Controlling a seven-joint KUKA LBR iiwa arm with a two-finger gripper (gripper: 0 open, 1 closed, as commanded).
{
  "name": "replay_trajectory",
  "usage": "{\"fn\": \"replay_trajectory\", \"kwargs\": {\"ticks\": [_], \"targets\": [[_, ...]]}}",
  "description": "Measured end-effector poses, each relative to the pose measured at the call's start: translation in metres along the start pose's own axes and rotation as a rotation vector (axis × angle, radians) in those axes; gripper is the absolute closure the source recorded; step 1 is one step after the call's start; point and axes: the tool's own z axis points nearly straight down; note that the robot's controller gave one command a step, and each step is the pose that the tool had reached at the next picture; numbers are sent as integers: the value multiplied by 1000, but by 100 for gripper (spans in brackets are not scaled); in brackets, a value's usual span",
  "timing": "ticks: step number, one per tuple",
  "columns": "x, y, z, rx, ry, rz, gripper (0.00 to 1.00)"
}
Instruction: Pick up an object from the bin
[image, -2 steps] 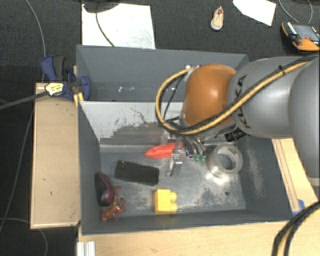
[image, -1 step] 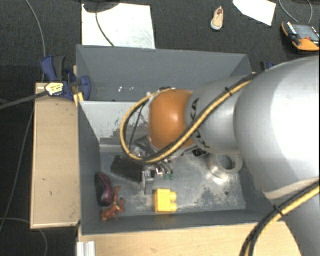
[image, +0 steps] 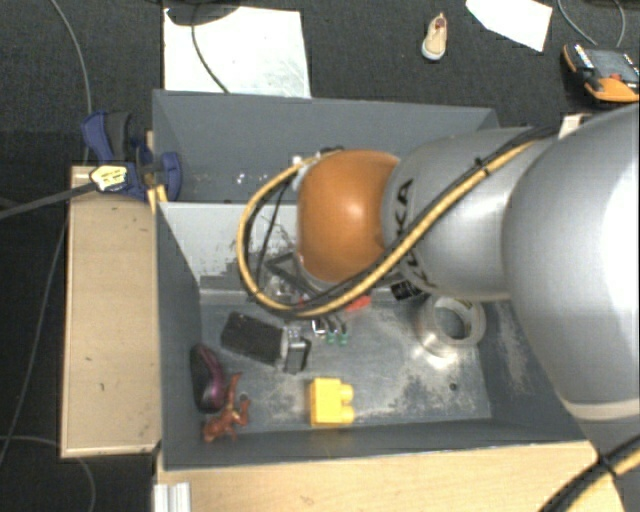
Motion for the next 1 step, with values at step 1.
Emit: {"fn": "replay_trajectory", "kwargs": {"ticks": [1], "targets": [[1, -24, 40, 2, 17, 139, 0]]}}
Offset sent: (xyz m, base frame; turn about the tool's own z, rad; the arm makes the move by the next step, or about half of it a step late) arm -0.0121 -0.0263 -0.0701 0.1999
